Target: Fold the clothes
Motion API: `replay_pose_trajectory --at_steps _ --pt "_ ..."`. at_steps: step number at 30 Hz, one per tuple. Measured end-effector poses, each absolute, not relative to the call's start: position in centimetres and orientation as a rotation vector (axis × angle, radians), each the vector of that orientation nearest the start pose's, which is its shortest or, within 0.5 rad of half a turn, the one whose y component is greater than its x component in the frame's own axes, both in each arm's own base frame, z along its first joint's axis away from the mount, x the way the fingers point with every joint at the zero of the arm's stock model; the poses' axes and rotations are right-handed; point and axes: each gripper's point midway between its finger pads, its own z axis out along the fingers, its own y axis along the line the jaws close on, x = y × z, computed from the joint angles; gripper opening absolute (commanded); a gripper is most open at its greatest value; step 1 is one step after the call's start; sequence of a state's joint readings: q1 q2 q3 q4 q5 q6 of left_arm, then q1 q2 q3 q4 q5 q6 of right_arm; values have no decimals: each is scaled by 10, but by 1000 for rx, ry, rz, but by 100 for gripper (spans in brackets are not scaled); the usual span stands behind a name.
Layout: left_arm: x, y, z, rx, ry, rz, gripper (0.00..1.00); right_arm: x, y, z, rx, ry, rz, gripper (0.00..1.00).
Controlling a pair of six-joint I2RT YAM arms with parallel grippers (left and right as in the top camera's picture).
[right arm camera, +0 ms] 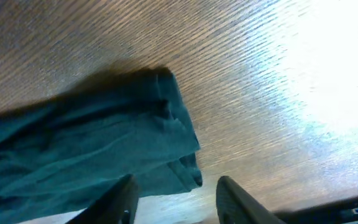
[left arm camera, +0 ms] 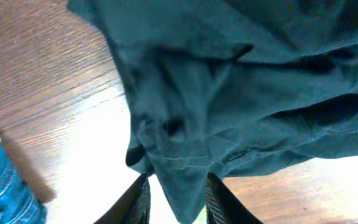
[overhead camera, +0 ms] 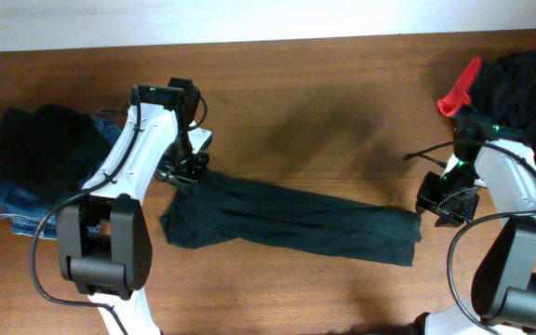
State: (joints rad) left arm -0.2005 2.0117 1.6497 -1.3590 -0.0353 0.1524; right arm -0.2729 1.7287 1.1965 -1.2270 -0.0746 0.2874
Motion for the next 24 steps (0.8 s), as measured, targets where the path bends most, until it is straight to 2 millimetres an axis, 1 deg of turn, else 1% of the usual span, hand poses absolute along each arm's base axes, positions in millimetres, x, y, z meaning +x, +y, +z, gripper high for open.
replay_pose_trajectory --at_steps 7,8,9,10,11,13,15,18,20,22,24 --pt "342 -58 79 580 3236 106 33 251 -57 61 932 3195 122 49" --pt "342 -57 79 577 3235 107 32 251 -57 61 933 3194 122 52" --pt "344 -58 78 574 3228 105 31 251 -57 60 934 3193 122 58" --pt "347 -58 78 571 3217 103 31 251 -57 60 932 3193 122 64" --pt "350 -59 78 567 3206 95 28 253 -57 60 933 3187 121 73" --pt "356 -64 77 558 3180 58 23 259 -59 59 932 3159 123 85" --pt "361 -70 76 554 3157 20 23 265 -60 58 914 3138 127 94" --pt "367 -81 76 562 3123 -27 24 271 -60 58 932 3108 186 98" --pt "368 -87 76 578 3107 -45 24 271 -61 59 963 3092 244 98" --pt "370 -93 78 592 3095 -59 24 270 -64 59 1003 3073 315 98" --pt "376 -105 86 611 3057 -98 24 264 -66 58 1035 3068 384 98"
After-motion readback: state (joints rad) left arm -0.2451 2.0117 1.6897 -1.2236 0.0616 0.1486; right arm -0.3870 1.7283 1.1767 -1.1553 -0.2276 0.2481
